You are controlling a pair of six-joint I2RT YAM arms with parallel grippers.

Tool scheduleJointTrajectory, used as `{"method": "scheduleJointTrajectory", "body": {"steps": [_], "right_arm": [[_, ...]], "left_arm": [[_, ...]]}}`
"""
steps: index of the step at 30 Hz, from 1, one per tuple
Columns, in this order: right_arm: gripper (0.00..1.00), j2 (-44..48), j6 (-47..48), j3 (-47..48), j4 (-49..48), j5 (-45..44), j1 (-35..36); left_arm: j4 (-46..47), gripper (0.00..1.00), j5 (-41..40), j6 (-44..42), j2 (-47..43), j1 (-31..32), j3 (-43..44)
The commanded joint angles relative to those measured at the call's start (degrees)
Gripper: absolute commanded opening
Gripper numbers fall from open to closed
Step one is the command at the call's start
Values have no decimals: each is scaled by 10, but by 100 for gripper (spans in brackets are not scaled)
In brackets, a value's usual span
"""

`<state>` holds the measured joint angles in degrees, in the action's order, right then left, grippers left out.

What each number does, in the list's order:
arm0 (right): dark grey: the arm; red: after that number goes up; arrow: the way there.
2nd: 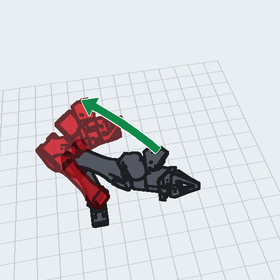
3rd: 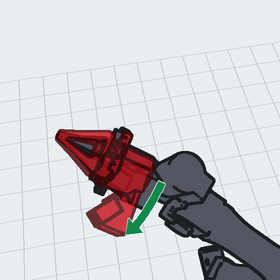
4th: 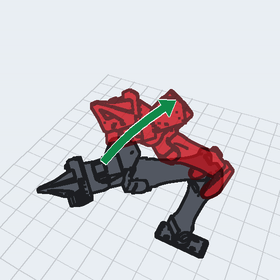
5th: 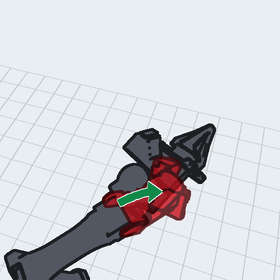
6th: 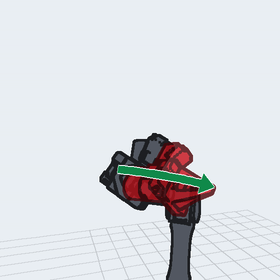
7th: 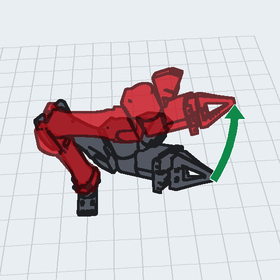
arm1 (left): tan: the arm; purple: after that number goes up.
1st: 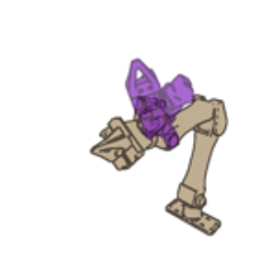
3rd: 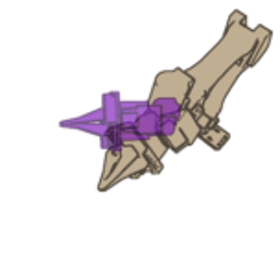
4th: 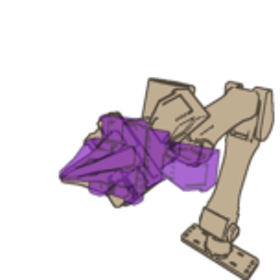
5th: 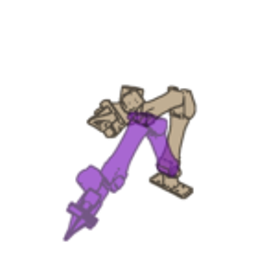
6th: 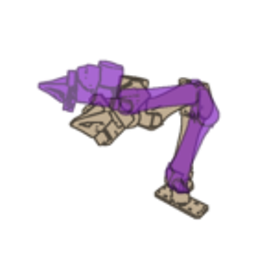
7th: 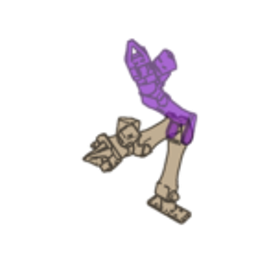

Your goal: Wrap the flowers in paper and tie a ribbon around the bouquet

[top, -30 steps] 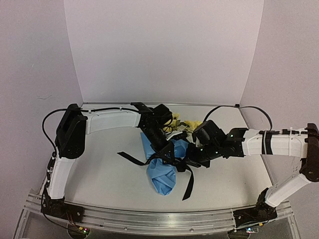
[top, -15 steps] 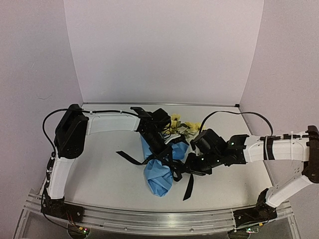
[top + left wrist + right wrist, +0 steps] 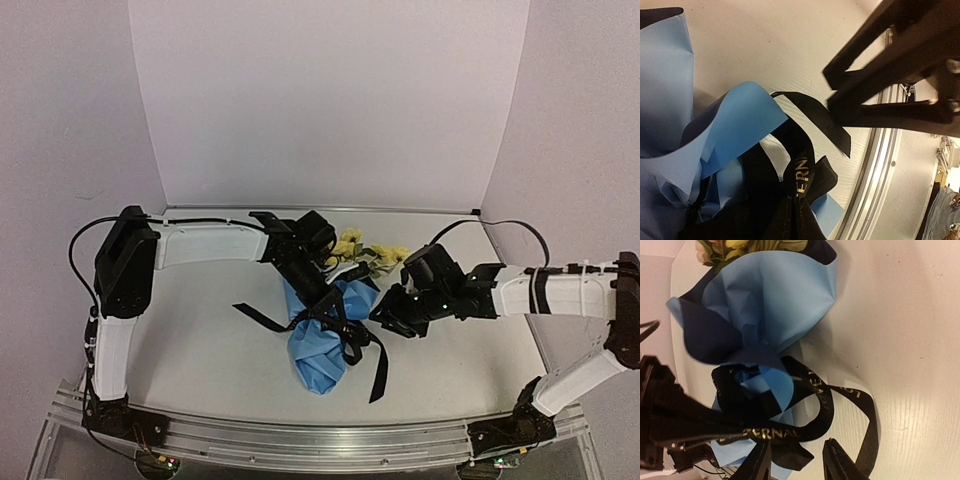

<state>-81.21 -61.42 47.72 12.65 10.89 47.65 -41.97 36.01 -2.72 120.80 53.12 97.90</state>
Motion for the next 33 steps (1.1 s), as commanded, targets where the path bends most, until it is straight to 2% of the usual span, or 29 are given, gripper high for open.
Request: {"method": "scheduleJointTrajectory", "body": {"steps": [1,10,17,22,33], "right_arm": [[36,-58,-53,41,-56,48,-11],[32,-135,-115,62,-148,100,-27],[32,-165,-139,60,-181,116,-27],[33,-153,-126,50,-181,108,-21],[42,-163,-103,56,-150,110,-10]], "left_arm": [[22,5,15,4,-39,-4,-10],[42,4,14,16,-48,-10,-37],[54,5,14,21,-51,-15,-42],[57,5,13,22,-52,-18,-44],[85,4,10,22,-64,-19,-66]]}}
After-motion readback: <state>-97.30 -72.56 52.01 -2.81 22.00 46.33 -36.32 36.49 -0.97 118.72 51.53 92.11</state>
